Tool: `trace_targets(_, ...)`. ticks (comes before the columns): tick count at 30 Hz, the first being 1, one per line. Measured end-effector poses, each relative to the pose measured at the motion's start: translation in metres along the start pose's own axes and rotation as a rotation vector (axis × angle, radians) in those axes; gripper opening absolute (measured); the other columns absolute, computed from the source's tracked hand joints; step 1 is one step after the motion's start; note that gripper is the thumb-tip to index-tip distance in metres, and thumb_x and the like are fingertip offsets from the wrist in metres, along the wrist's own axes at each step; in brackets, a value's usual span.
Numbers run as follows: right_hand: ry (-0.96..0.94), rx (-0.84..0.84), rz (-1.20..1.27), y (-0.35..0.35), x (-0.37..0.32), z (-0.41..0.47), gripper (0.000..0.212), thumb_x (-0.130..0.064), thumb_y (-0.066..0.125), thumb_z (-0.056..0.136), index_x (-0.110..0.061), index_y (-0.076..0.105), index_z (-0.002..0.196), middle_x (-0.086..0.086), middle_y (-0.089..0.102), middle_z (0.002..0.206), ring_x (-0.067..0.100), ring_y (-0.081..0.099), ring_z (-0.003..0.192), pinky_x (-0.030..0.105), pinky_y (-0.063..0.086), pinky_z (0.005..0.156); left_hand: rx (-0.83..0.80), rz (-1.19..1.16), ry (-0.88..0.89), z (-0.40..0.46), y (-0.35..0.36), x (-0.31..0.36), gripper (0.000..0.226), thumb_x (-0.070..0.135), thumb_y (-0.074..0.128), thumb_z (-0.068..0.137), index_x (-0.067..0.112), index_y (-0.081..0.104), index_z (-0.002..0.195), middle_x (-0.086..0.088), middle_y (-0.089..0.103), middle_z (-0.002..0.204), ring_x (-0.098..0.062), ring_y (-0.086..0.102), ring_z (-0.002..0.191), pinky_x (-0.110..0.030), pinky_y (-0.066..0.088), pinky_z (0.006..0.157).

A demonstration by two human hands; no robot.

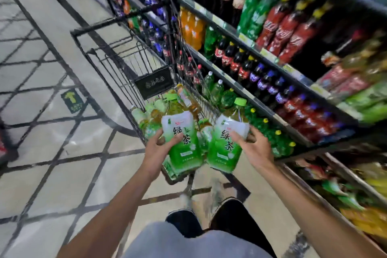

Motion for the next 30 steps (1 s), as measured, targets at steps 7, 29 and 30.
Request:
trace_targets(7, -0.047, 0.160, 0.205, -0.118, 0.019, -0.085, 0.041, -0.038, 0.083, 0.071, -0.023, 0.071, 0.107, -0.011, 0.078, 0.097, 0.006, 0.074, 0.093, 0.015, 0.054, 0.075, -0.214, 0.173, 0.147, -0.077, 0.111, 0.022, 0.034, 0.016, 0.081, 0.082, 0.025, 0.070, 0.113, 0.001, 0.080, 0.103, -0.020, 0.077, 0.094, -0.026, 0.061, 0.071)
trace_targets(29, -0.097, 0.885, 0.447, -0.596, 0.199, -0.418, 0.039, -0.027, 0.084, 0.076, -0.019, 0.069, 0.111, -0.006, 0.078, 0.103, 0.010, 0.073, 0.099, 0.025, 0.058, 0.082, -0.879, 0.477, 0.258, -0.377, 0.605, -0.123, 0.064, 0.037, 0.094, 0.058, 0.021, 0.067, 0.114, 0.006, 0.080, 0.098, -0.018, 0.073, 0.088, -0.034, 0.051, 0.075)
trace_targets(30, -0.092, 0.904, 0.457, -0.608, 0.205, -0.424, 0.039, -0.025, 0.084, 0.077, -0.018, 0.069, 0.112, -0.006, 0.078, 0.103, 0.010, 0.073, 0.099, 0.024, 0.058, 0.080, -0.888, 0.486, 0.252, -0.382, 0.619, -0.128, 0.063, 0.035, 0.095, 0.060, 0.022, 0.066, 0.114, 0.006, 0.080, 0.098, -0.018, 0.073, 0.089, -0.032, 0.052, 0.075)
Point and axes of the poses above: each hand's wrist, its own z-axis towards the middle knuckle, its own y-axis out of the palm, x = y × z, the point moved 8 cm from there along z, towards the middle knuckle
